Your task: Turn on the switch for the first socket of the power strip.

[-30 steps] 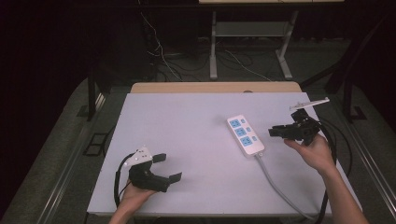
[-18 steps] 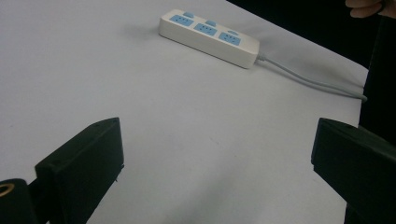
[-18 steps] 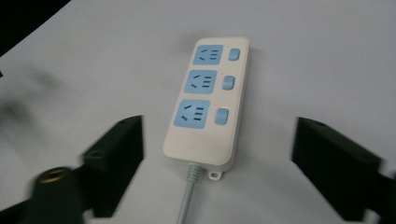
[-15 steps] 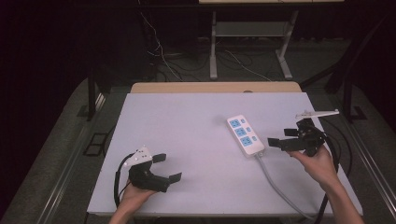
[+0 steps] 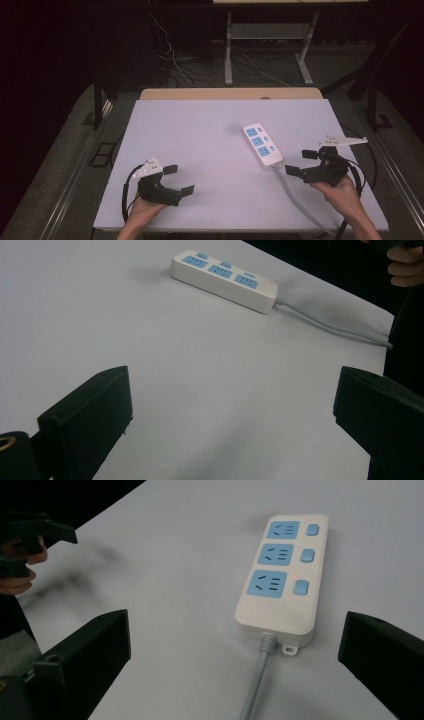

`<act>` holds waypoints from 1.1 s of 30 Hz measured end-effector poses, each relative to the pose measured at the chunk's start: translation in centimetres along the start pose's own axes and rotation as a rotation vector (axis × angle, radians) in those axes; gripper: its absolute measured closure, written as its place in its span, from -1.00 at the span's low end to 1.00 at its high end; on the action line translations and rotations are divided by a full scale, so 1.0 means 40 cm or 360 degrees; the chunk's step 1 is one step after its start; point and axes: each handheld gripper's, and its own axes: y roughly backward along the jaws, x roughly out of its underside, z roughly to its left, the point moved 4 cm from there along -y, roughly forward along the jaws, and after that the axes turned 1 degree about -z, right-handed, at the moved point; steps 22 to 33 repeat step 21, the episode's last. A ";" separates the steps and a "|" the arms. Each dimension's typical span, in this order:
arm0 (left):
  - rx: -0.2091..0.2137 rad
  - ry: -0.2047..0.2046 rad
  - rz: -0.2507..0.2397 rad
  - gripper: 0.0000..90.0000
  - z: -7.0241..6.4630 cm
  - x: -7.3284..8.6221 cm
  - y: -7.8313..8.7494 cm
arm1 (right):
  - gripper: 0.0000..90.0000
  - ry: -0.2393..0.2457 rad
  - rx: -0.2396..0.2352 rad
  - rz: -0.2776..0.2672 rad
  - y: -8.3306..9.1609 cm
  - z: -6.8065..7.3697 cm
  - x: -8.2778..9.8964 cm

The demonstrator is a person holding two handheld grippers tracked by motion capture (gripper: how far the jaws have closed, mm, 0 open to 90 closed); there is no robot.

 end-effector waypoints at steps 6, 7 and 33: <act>0.0005 0.0001 0.0002 -0.98 -0.001 0.001 -0.001 | -1.00 0.0024 -0.0055 -0.0018 -0.007 0.021 0.050; 0.0004 -0.0001 0.0004 -0.98 -0.001 0.001 0.000 | -1.00 0.0024 -0.0055 -0.0018 -0.007 0.021 0.050; 0.0014 -0.0005 0.0032 -0.98 0.001 0.005 -0.007 | -1.00 0.0031 -0.0073 0.0001 -0.036 0.031 0.141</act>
